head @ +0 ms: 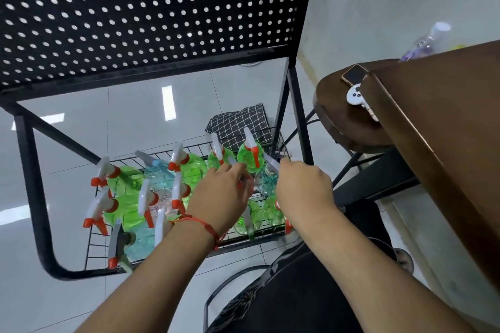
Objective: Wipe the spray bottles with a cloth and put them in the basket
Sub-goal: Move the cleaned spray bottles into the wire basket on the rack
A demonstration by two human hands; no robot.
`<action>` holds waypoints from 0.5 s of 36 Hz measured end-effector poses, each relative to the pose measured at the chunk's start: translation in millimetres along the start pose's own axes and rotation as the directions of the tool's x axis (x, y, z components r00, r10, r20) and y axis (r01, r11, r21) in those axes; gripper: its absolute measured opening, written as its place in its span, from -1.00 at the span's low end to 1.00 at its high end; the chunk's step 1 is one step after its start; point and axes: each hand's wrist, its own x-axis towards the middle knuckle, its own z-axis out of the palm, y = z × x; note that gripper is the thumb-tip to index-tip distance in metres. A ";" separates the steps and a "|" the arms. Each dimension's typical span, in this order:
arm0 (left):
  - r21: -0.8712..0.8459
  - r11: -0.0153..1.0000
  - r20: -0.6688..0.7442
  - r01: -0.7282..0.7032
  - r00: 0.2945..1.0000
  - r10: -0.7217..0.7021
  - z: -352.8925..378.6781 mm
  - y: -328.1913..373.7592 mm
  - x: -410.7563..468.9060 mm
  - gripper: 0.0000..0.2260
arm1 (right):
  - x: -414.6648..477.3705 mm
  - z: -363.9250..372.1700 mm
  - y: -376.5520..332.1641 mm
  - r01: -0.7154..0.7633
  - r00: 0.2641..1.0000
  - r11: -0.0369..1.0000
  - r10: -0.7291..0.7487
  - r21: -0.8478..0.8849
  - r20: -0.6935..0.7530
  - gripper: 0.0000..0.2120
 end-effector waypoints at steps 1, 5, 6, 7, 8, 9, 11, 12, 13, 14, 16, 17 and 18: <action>0.001 1.000 -0.001 -0.006 1.000 0.006 -0.8 -0.3 0.1 -0.71 | 1.9 0.7 -0.7 0.006 1.000 1.000 -0.006 -0.002 0.005 -0.75; 0.001 0.999 -0.021 -0.033 0.999 0.033 -3.4 -3.3 -1.7 -0.70 | 6.4 6.5 -2.8 0.017 0.999 1.000 -0.016 0.013 -0.029 -0.74; 0.001 0.999 -0.028 -0.036 0.999 0.036 -3.0 -5.0 -1.7 -0.70 | 7.9 7.6 -3.1 0.012 0.999 1.000 -0.012 0.014 -0.041 -0.73; -0.003 0.999 -0.033 -0.038 0.999 0.038 -2.1 -6.8 -1.5 -0.70 | 9.5 8.6 -3.2 0.009 0.999 1.000 -0.008 0.016 -0.052 -0.72; -0.008 0.999 -0.036 -0.038 0.999 0.037 -0.9 -8.9 -1.5 -0.70 | 10.9 9.3 -3.3 0.008 0.998 1.000 -0.007 0.018 -0.064 -0.71; -0.013 0.999 -0.040 -0.037 0.999 0.037 0.6 -10.9 -1.7 -0.69 | 12.1 9.6 -3.6 0.010 0.997 1.000 -0.008 0.021 -0.073 -0.71; -0.018 0.999 -0.034 -0.039 0.999 0.039 3.7 -13.5 -3.0 -0.65 | 13.2 9.3 -4.0 0.015 0.996 0.999 -0.013 0.032 -0.087 -0.73; -0.022 0.999 -0.028 -0.040 0.999 0.039 5.2 -14.4 -4.0 -0.64 | 13.3 9.4 -4.5 0.021 0.996 0.999 -0.018 0.041 -0.091 -0.73; -0.027 0.999 -0.028 -0.041 0.999 0.040 6.6 -14.7 -4.9 -0.63 | 13.2 9.1 -4.8 0.027 0.995 0.998 -0.022 0.050 -0.095 -0.73; -0.031 0.999 -0.030 -0.041 0.999 0.040 8.1 -14.9 -5.6 -0.63 | 13.4 9.3 -5.5 0.030 0.995 0.998 -0.024 0.057 -0.097 -0.73; -0.041 0.998 -0.042 -0.045 0.998 0.043 10.4 -15.2 -6.2 -0.63 | 14.0 10.3 -6.9 0.025 0.995 0.998 -0.019 0.062 -0.101 -0.73; -0.045 0.998 -0.046 -0.045 0.998 0.043 11.1 -15.4 -6.3 -0.63 | 13.9 10.9 -7.7 0.021 0.995 0.998 -0.015 0.062 -0.103 -0.73; -0.046 0.998 -0.047 -0.046 0.998 0.044 11.5 -15.5 -6.5 -0.63 | 13.6 11.7 -8.4 0.020 0.994 0.998 -0.013 0.064 -0.107 -0.73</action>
